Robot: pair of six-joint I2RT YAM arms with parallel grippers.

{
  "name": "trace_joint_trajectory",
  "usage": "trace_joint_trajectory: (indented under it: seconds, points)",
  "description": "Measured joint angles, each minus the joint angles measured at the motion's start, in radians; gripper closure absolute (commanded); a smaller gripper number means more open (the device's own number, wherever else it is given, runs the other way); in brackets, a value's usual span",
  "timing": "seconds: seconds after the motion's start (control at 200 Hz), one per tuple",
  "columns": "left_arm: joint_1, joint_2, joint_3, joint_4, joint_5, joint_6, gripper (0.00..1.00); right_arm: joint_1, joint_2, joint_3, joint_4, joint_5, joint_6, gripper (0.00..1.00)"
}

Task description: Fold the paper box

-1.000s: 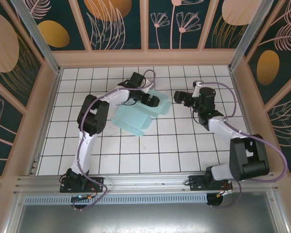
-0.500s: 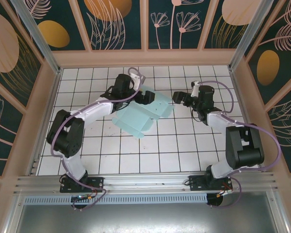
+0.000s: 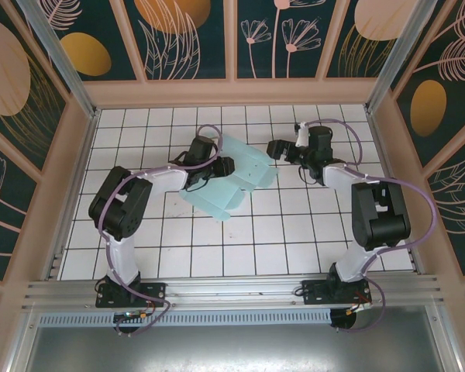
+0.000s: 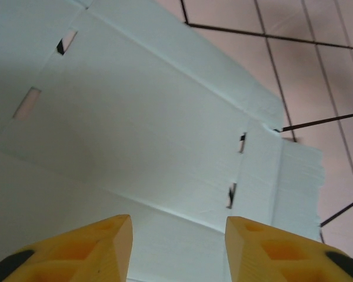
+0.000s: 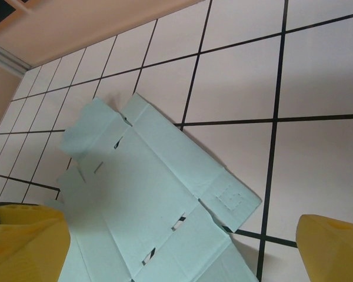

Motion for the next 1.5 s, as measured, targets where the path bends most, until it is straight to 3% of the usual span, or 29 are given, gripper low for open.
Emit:
trace_joint_trajectory:
  seconds: [0.245,0.625,1.065,1.151,1.291,1.496]
  points:
    - [0.002,0.097,0.046,-0.065,-0.002,0.140,0.59,0.000,0.051,0.080,-0.061,-0.016,-0.023,0.01]
    - [0.005,0.102,0.060,-0.134,0.197,0.457,0.58,0.000,0.148,0.218,-0.276,-0.088,-0.172,0.02]
    - [0.005,0.089,0.032,-0.177,0.348,0.665,0.55,0.000,0.356,0.405,-0.555,-0.293,-0.376,0.19]
    - [0.005,0.089,0.028,-0.178,0.357,0.677,0.56,0.000,0.404,0.450,-0.567,-0.369,-0.409,0.25]
    - [0.005,0.089,0.028,-0.180,0.357,0.689,0.56,0.000,0.455,0.502,-0.581,-0.450,-0.440,0.44]
    - [0.005,0.081,0.018,-0.180,0.365,0.695,0.54,-0.005,0.462,0.525,-0.599,-0.490,-0.463,0.88]
